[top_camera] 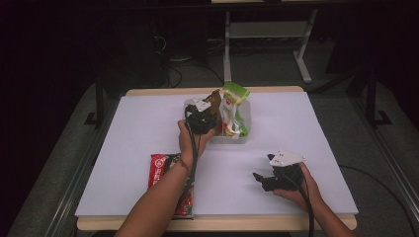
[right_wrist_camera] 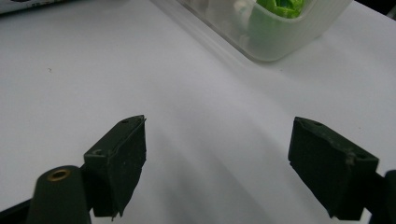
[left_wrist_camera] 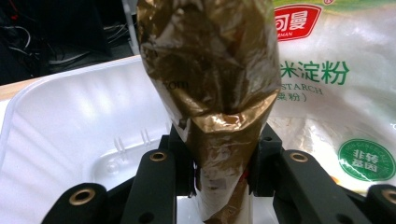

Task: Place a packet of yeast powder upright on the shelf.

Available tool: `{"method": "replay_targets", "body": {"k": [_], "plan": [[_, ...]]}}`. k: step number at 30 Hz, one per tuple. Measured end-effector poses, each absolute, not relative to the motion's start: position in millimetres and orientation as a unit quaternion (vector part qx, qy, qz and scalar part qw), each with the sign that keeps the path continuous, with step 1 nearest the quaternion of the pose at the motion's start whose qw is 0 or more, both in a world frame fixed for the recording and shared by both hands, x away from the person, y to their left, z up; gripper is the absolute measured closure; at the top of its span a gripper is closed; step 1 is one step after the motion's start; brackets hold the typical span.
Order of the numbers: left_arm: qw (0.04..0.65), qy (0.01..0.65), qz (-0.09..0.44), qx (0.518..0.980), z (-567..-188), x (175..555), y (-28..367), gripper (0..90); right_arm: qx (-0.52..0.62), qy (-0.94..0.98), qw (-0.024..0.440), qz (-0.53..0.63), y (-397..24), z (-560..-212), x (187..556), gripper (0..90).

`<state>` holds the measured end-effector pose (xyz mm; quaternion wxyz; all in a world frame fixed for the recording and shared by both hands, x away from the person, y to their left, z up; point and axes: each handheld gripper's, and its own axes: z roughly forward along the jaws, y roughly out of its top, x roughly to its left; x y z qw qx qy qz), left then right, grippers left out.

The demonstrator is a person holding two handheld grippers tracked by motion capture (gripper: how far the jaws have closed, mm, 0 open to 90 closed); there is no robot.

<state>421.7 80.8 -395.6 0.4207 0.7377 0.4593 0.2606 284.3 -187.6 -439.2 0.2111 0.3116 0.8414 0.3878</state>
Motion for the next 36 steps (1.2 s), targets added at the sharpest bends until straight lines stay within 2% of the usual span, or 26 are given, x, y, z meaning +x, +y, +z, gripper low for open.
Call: {"method": "replay_targets", "body": {"k": [16, 36], "plan": [[0.435, 0.424, 0.232, 0.759, -391, 417, 85, 59.4, 0.310, 0.842, 0.211, 0.388, -187, -439, 284, 19.0], [0.439, 0.376, 0.222, 0.785, -377, 402, 100, 41.7, 0.312, 0.842, 0.210, 0.388, -187, -438, 283, 18.9]]}}
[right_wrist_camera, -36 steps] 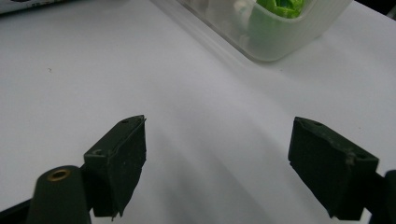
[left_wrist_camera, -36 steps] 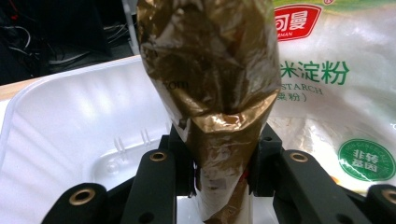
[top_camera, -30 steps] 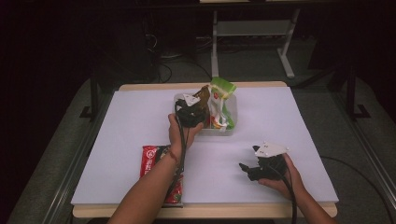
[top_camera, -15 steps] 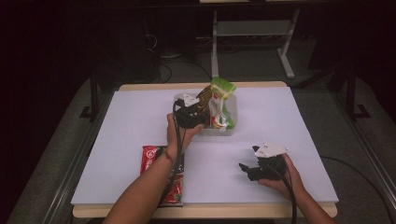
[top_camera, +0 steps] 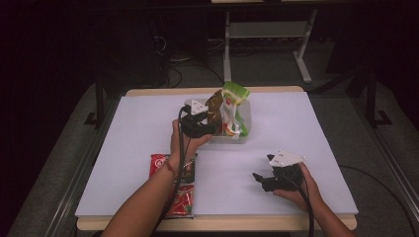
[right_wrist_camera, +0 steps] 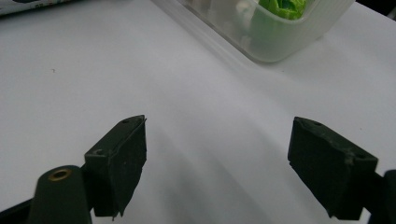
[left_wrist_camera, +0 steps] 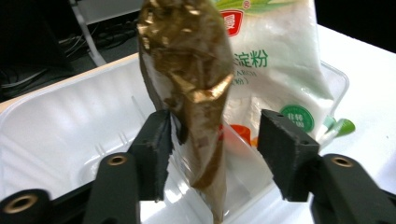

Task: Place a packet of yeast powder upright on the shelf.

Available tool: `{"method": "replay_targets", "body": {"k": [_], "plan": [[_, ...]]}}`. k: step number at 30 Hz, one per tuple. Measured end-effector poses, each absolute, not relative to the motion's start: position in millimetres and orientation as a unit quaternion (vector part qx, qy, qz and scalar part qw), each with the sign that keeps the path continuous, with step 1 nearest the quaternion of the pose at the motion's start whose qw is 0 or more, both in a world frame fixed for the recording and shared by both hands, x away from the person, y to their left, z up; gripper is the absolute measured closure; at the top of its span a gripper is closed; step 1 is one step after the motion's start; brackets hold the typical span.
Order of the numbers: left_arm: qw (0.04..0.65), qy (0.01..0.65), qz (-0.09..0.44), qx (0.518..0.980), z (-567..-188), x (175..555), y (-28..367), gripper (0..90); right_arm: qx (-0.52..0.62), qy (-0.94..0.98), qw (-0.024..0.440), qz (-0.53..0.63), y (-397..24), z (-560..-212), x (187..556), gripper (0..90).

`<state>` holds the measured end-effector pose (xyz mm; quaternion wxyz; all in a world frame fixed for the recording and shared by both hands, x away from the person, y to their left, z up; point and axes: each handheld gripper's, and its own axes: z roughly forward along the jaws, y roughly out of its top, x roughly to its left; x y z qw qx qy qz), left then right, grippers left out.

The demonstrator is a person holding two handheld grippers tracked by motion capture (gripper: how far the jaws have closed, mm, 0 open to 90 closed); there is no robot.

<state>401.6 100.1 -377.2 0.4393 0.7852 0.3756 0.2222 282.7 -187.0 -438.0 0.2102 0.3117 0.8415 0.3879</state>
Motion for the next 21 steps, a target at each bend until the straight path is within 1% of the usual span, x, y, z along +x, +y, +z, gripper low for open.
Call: {"method": "replay_targets", "body": {"k": [3, 10, 17, 21], "plan": [[0.442, 0.366, 0.220, 0.789, -375, 398, 105, 37.4, 0.311, 0.841, 0.211, 0.388, -188, -438, 283, 18.9], [0.445, 0.345, 0.217, 0.797, -371, 389, 115, 32.4, 0.312, 0.841, 0.209, 0.388, -187, -438, 283, 18.7], [0.455, 0.332, 0.206, 0.800, -367, 378, 123, 30.3, 0.311, 0.843, 0.209, 0.386, -186, -438, 282, 18.7], [0.457, 0.313, 0.201, 0.808, -364, 369, 125, 29.7, 0.311, 0.843, 0.208, 0.386, -186, -438, 283, 19.2]]}}
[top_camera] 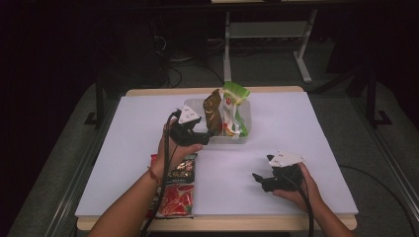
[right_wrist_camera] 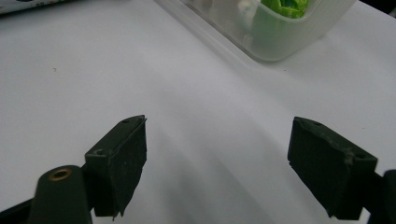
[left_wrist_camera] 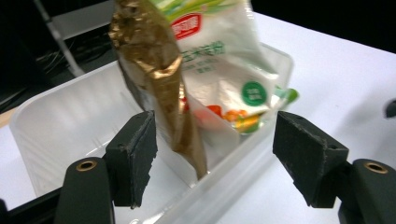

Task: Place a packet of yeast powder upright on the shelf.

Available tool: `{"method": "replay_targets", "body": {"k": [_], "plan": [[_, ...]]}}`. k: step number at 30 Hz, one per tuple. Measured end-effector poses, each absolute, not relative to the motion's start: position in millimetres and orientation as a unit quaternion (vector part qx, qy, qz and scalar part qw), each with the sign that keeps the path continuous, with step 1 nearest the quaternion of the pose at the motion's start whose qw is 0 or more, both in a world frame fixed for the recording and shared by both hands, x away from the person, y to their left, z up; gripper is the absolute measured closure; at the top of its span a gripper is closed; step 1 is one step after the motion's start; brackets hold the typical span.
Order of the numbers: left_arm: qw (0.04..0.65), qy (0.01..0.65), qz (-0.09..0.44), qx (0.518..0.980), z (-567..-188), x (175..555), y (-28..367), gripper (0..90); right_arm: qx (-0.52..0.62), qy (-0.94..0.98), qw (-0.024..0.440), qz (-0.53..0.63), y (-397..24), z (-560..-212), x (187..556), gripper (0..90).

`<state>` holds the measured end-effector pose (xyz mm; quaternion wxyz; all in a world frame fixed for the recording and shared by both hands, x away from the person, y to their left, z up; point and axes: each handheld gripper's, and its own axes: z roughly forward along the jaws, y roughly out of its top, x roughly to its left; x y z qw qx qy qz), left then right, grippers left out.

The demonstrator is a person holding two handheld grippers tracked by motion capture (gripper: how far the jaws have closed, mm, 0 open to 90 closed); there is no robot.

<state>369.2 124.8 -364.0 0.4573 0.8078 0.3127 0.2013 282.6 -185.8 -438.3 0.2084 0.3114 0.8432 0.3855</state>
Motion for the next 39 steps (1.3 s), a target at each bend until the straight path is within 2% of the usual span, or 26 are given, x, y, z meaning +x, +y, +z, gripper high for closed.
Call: {"method": "replay_targets", "body": {"k": [9, 20, 39], "plan": [[0.444, 0.286, 0.210, 0.823, -365, 357, 136, 27.5, 0.310, 0.843, 0.204, 0.389, -185, -439, 283, 18.7], [0.422, 0.275, 0.208, 0.838, -378, 341, 177, 25.4, 0.310, 0.842, 0.194, 0.396, -183, -439, 282, 21.8], [0.410, 0.301, 0.177, 0.842, -408, 313, 252, 21.2, 0.295, 0.850, 0.172, 0.401, -170, -441, 286, 22.5]]}}
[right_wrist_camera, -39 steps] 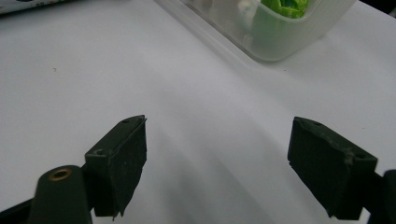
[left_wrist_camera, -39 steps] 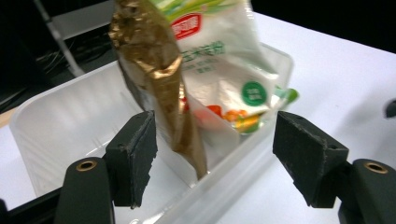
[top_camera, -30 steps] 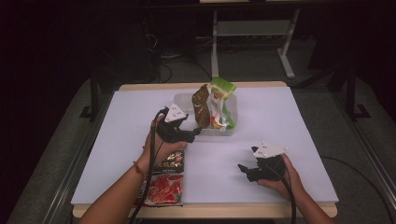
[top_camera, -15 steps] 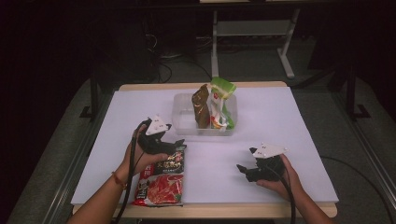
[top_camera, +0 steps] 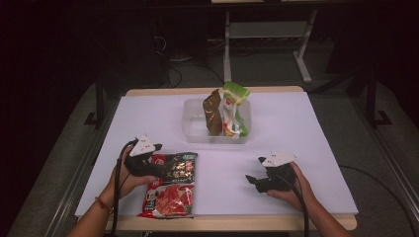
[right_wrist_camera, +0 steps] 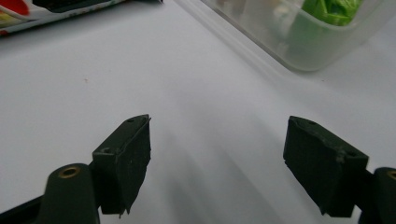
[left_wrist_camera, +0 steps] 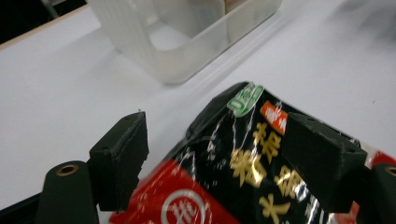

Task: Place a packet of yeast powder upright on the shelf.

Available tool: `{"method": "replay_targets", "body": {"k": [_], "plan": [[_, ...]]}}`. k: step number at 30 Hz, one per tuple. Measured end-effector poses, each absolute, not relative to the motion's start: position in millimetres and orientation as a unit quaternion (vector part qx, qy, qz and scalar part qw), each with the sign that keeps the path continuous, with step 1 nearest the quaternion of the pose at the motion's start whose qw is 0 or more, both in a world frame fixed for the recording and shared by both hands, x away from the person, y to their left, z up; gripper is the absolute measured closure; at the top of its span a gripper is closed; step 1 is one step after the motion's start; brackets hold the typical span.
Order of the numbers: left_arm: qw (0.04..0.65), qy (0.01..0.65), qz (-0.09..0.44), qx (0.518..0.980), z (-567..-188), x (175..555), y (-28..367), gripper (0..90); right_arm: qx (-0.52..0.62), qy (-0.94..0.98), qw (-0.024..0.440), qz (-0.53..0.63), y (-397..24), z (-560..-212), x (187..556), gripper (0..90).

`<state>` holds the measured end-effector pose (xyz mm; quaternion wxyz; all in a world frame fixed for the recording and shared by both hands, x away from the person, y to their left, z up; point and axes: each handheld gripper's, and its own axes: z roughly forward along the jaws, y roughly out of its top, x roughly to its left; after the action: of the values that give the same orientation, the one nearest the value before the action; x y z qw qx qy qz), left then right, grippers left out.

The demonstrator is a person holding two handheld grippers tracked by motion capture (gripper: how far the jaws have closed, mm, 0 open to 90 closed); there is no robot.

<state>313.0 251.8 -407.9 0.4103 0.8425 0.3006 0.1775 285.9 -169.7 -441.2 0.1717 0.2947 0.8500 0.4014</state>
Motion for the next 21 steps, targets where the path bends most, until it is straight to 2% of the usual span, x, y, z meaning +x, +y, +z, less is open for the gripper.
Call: {"method": "replay_targets", "body": {"k": [5, 17, 21], "plan": [[0.405, 0.317, 0.167, 0.841, -417, 308, 265, 19.7, 0.285, 0.852, 0.154, 0.411, -166, -440, 286, 30.7], [0.389, 0.356, 0.130, 0.840, -443, 304, 281, 15.2, 0.278, 0.858, 0.143, 0.406, -158, -442, 284, 28.1], [0.400, 0.372, 0.098, 0.832, -449, 307, 285, 14.5, 0.280, 0.857, 0.138, 0.409, -157, -443, 283, 27.7]]}}
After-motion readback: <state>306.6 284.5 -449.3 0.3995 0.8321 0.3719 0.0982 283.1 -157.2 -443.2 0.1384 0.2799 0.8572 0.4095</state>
